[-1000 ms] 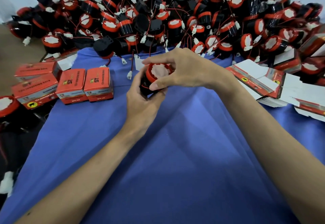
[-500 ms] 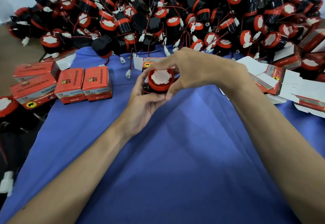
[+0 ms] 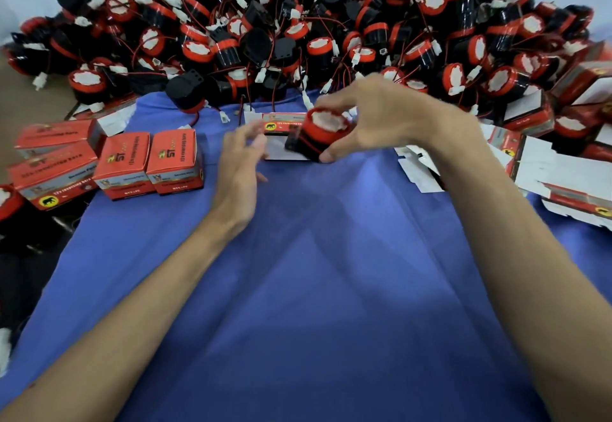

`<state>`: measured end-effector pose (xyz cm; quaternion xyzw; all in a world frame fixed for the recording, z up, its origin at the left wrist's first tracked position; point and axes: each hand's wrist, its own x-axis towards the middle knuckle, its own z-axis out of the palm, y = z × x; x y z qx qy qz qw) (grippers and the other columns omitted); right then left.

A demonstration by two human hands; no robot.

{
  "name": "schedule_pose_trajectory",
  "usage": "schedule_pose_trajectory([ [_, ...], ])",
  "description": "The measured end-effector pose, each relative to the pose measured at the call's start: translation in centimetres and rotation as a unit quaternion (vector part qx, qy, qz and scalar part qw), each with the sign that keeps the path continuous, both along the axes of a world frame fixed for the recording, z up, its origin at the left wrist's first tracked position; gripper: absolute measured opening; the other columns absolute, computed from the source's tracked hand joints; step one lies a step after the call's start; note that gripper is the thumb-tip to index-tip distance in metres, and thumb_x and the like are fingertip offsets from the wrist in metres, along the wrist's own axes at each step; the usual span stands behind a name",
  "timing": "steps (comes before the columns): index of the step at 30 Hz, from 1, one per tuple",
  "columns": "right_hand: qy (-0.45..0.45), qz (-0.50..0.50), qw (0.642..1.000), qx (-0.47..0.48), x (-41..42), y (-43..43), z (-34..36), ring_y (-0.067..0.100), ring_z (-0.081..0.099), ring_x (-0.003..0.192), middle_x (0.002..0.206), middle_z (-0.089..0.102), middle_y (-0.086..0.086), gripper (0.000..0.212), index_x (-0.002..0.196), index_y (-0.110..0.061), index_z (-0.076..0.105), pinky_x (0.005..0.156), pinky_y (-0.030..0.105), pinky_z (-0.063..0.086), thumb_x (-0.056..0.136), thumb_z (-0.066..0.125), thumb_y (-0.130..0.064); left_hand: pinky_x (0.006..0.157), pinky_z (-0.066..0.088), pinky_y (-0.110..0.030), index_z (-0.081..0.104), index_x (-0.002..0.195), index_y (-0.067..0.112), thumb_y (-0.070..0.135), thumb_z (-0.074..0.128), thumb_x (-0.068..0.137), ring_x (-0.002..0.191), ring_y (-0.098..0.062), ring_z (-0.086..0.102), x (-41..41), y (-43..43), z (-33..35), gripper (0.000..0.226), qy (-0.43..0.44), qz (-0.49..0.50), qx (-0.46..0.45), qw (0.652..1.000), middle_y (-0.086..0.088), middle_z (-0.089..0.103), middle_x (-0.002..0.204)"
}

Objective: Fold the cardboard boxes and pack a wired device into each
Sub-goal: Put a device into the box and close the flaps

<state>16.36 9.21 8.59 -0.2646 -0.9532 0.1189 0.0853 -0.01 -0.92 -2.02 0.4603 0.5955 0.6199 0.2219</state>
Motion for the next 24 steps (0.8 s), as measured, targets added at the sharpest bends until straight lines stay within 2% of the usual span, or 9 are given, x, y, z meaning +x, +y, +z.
schedule_pose_trajectory([
  [2, 0.04, -0.046, 0.998, -0.001, 1.6, 1.3, 0.5, 0.024, 0.064, 0.097, 0.109, 0.07, 0.008, 0.055, 0.111, -0.009, 0.066, 0.088, 0.031, 0.047, 0.067, 0.079, -0.04, 0.096, 0.042, -0.024, 0.056, 0.122, 0.016, 0.034, 0.051, 0.09, 0.108, -0.007, 0.047, -1.6, 1.8, 0.3, 0.037, 0.122, 0.113, 0.027, 0.986, 0.0, 0.038, 0.119],
  [5, 0.089, -0.077, 0.992, -0.046, 2.9, 2.3, 0.5, 0.002, 0.067, 0.073, 0.136, 0.056, -0.001, 0.068, 0.128, -0.01, 0.059, 0.059, -0.001, 0.041, 0.069, 0.083, -0.034, 0.111, 0.031, -0.032, 0.057, 0.128, 0.01, 0.037, 0.057, 0.095, 0.13, -0.022, 0.033, -4.1, 5.6, 1.1, 0.042, 0.275, 0.156, -0.084, 0.945, -0.01, 0.035, 0.136],
  [7, 0.1, -0.085, 0.989, -0.07, 3.0, 2.7, 0.3, -0.008, 0.062, 0.058, 0.14, 0.051, -0.001, 0.071, 0.132, -0.009, 0.055, 0.052, -0.005, 0.035, 0.071, 0.082, -0.031, 0.107, 0.032, -0.034, 0.06, 0.125, 0.014, 0.046, 0.053, 0.096, 0.13, -0.023, 0.036, -5.3, 7.7, 1.6, 0.044, 0.282, 0.104, -0.204, 0.932, -0.008, 0.044, 0.137],
  [9, 0.111, -0.078, 0.987, -0.082, 3.0, 2.8, 0.2, -0.013, 0.06, 0.055, 0.137, 0.054, 0.011, 0.063, 0.124, -0.001, 0.059, 0.053, -0.004, 0.037, 0.073, 0.081, -0.03, 0.092, 0.038, -0.03, 0.064, 0.106, 0.017, 0.05, 0.052, 0.095, 0.113, -0.018, 0.05, -5.4, 8.4, 1.7, 0.037, 0.2, 0.021, -0.248, 0.947, -0.004, 0.059, 0.121],
  [12, 0.133, -0.066, 0.986, -0.071, 2.8, 2.6, 0.5, -0.012, 0.062, 0.055, 0.129, 0.055, 0.024, 0.063, 0.116, 0.01, 0.056, 0.058, -0.002, 0.04, 0.074, 0.079, -0.03, 0.078, 0.038, -0.019, 0.061, 0.091, 0.014, 0.035, 0.062, 0.093, 0.098, -0.012, 0.051, -4.6, 6.8, 1.3, 0.02, 0.186, 0.005, -0.141, 0.972, 0.0, 0.058, 0.104],
  [16, 0.148, -0.031, 0.988, -0.032, 1.9, 1.6, 0.7, -0.016, 0.054, 0.051, 0.114, 0.065, 0.02, 0.063, 0.113, 0.012, 0.058, 0.057, 0.002, 0.039, 0.073, 0.08, -0.031, 0.095, 0.03, -0.005, 0.068, 0.083, 0.001, 0.009, 0.075, 0.082, 0.117, -0.016, 0.044, -2.8, 2.5, -0.1, 0.01, 0.343, -0.055, 0.044, 0.937, -0.007, 0.046, 0.124],
  [19, 0.128, 0.02, 0.991, -0.012, 0.4, -0.3, 0.8, -0.007, 0.057, 0.066, 0.093, 0.065, -0.004, 0.059, 0.115, 0.0, 0.065, 0.067, 0.003, 0.039, 0.072, 0.079, -0.038, 0.096, 0.033, -0.013, 0.069, 0.078, 0.001, 0.008, 0.078, 0.078, 0.114, -0.024, 0.044, -1.4, 0.4, -1.2, 0.011, 0.396, -0.055, 0.073, 0.914, -0.022, 0.046, 0.125],
  [21, 0.084, 0.05, 0.995, 0.033, -0.8, -1.2, 0.3, 0.01, 0.057, 0.081, 0.091, 0.066, 0.002, 0.06, 0.11, -0.002, 0.066, 0.077, 0.019, 0.042, 0.071, 0.076, -0.046, 0.095, 0.038, -0.022, 0.071, 0.077, 0.001, 0.008, 0.081, 0.075, 0.111, -0.03, 0.05, -1.0, -0.2, -1.3, 0.012, 0.372, -0.023, 0.073, 0.925, -0.028, 0.047, 0.122],
  [24, 0.0, 0.045, 0.997, 0.068, -2.0, -1.5, -0.7, 0.019, 0.053, 0.08, 0.085, 0.061, 0.002, 0.051, 0.105, -0.009, 0.065, 0.075, 0.035, 0.044, 0.073, 0.076, -0.047, 0.105, 0.033, -0.016, 0.074, 0.074, 0.004, 0.011, 0.083, 0.073, 0.121, -0.011, 0.044, -1.2, -0.5, -1.3, 0.012, 0.338, -0.017, 0.087, 0.937, -0.017, 0.044, 0.131],
])
